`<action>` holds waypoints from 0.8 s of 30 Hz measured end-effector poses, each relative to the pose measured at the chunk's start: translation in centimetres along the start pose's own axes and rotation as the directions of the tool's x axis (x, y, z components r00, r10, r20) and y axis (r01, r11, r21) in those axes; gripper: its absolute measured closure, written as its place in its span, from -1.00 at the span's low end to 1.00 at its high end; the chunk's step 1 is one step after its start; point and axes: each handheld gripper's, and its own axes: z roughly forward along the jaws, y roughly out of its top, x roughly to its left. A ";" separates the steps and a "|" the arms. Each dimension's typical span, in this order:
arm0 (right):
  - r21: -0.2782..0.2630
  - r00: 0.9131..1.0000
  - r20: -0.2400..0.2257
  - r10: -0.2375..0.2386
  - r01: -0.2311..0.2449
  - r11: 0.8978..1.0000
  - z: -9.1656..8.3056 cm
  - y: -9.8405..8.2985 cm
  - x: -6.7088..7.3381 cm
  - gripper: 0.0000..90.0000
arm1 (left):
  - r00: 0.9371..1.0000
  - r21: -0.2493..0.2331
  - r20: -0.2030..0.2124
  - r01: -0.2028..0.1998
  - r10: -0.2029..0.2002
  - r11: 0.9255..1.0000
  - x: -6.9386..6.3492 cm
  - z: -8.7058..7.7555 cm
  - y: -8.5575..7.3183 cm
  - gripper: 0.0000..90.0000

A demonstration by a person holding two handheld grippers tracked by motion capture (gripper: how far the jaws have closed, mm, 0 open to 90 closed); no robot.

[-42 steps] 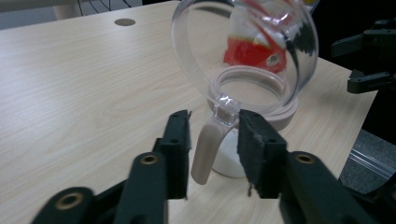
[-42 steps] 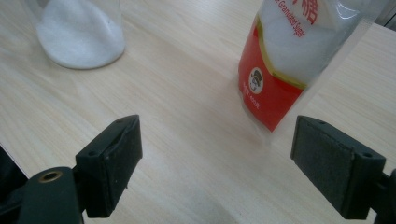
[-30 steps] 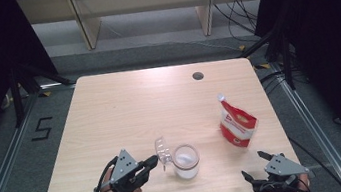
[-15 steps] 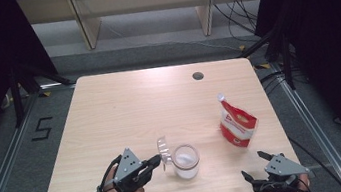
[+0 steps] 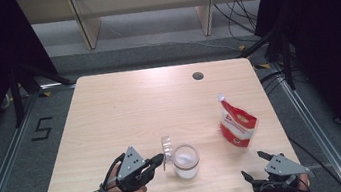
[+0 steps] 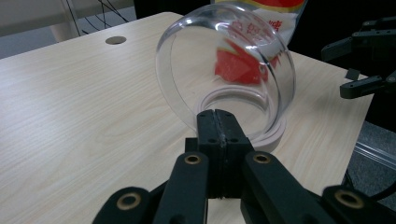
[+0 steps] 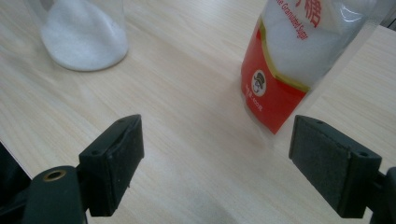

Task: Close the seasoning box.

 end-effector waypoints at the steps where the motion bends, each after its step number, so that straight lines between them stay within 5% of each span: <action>1: 0.001 1.000 0.002 0.000 0.000 1.000 0.0 0.0 0.0 -0.59 | 1.000 -0.002 0.011 0.001 -0.001 1.000 0.0 0.2 0.0 0.98; 9: 0.004 1.000 -0.008 0.016 -0.016 1.000 0.0 0.0 0.0 -0.59 | 1.000 -0.007 0.019 0.017 -0.016 1.000 0.0 0.7 0.0 0.97; 15: -0.001 1.000 -0.004 0.010 -0.010 1.000 -0.1 -0.1 -0.1 -0.59 | 1.000 0.009 0.030 -0.009 0.008 1.000 -0.5 0.9 0.1 0.86; 24: 0.006 1.000 -0.027 0.012 -0.011 1.000 -0.1 0.0 0.0 -0.59 | 0.993 -0.033 0.053 0.107 -0.106 0.994 0.1 -0.1 -0.7 0.46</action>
